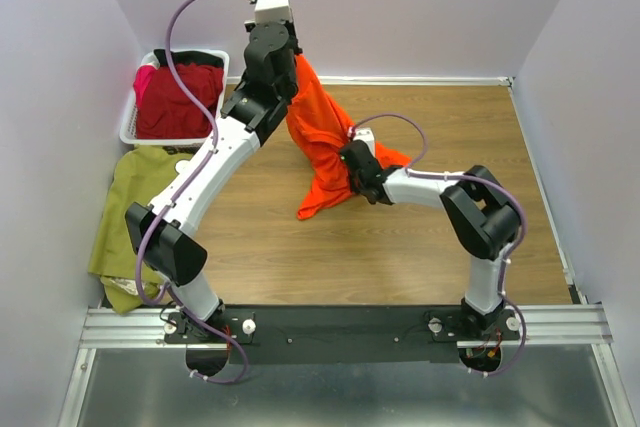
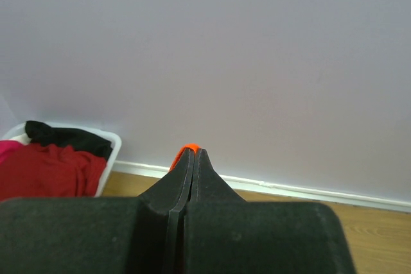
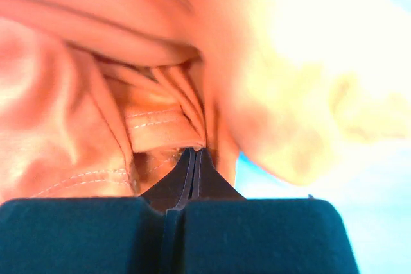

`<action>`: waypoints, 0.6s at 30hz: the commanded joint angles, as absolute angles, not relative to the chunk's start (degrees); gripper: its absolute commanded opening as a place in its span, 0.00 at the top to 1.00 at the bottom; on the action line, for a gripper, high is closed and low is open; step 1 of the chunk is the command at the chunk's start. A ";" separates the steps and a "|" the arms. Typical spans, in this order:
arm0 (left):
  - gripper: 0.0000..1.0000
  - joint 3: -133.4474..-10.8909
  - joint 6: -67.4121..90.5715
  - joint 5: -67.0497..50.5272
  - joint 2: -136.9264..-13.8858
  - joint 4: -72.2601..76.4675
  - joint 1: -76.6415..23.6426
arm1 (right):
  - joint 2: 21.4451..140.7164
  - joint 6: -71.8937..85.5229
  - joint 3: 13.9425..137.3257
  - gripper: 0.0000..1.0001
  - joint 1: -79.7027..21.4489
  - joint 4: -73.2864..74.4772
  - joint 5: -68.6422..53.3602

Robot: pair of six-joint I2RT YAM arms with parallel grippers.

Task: Fold and stack the t-shirts
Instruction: Flatten out the tshirt

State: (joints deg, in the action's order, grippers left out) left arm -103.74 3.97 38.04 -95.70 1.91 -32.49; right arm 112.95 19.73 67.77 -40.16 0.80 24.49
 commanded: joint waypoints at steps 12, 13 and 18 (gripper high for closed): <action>1.00 -116.37 8.25 47.55 -102.04 -7.38 -27.60 | 81.14 21.01 53.79 0.99 -40.17 21.09 32.41; 1.00 -116.28 8.70 47.03 -102.04 -7.64 -27.51 | 79.64 20.66 54.14 0.99 -40.17 21.70 33.82; 1.00 -115.23 10.54 45.71 -100.46 -8.61 -27.07 | 71.91 19.95 58.52 0.99 -40.17 27.33 44.70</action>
State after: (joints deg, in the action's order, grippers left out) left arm -114.63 7.44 44.95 -102.17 -7.53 -27.68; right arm 77.08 20.88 54.63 -40.16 20.16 32.45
